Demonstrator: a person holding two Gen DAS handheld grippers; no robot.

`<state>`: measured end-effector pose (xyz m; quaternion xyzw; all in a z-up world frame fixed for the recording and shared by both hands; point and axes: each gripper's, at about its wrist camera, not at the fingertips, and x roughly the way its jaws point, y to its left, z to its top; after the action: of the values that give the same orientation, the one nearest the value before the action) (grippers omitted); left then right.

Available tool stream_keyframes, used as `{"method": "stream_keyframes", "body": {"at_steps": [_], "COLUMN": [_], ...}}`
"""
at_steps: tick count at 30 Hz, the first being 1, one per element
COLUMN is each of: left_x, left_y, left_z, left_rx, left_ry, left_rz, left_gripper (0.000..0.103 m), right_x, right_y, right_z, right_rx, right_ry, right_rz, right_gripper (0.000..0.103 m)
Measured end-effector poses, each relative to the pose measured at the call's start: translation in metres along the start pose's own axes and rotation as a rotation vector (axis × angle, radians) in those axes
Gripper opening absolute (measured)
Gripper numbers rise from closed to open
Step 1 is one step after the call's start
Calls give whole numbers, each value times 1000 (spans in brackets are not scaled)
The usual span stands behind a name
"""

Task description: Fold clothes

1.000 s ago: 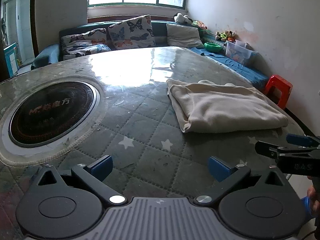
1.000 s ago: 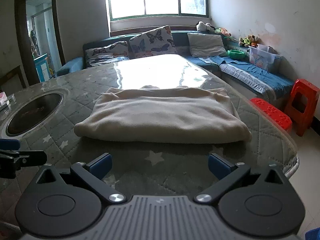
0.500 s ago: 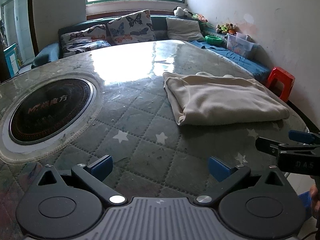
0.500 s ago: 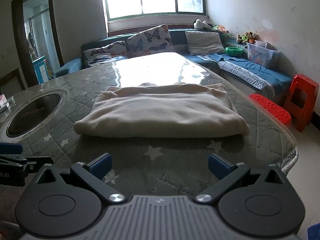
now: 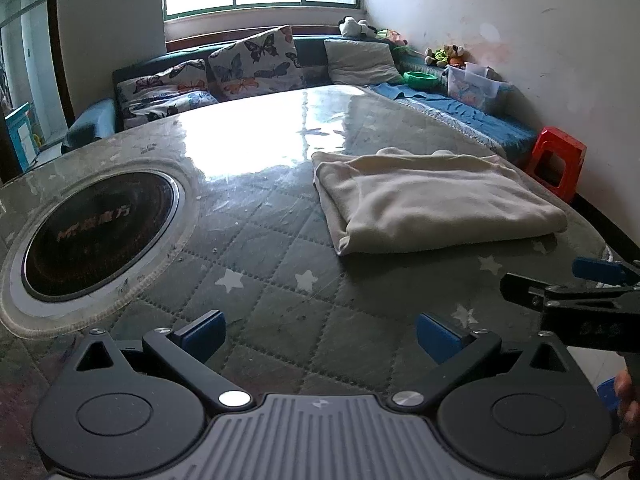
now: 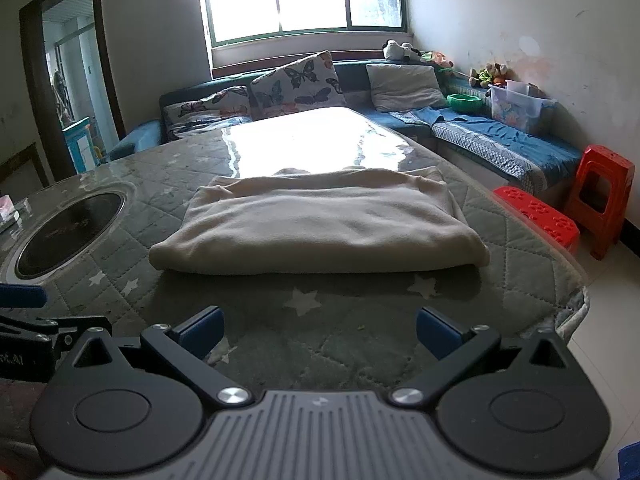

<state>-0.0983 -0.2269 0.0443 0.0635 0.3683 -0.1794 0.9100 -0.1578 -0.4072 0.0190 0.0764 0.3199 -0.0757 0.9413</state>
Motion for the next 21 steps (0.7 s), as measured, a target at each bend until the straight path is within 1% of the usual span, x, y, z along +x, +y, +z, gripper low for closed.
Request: {"method": "stream_keyframes", "body": {"at_steps": [21], "left_x": [-1], "left_y": [-2], "left_z": [1], "left_rx": [3], "left_ry": [-10], "left_rz": [-4], "left_gripper": [103], "right_x": [1], "right_y": [2], "right_z": [-2], "right_rx": [8], "right_ry": [8], "right_rz": [4], "right_gripper": [103]}}
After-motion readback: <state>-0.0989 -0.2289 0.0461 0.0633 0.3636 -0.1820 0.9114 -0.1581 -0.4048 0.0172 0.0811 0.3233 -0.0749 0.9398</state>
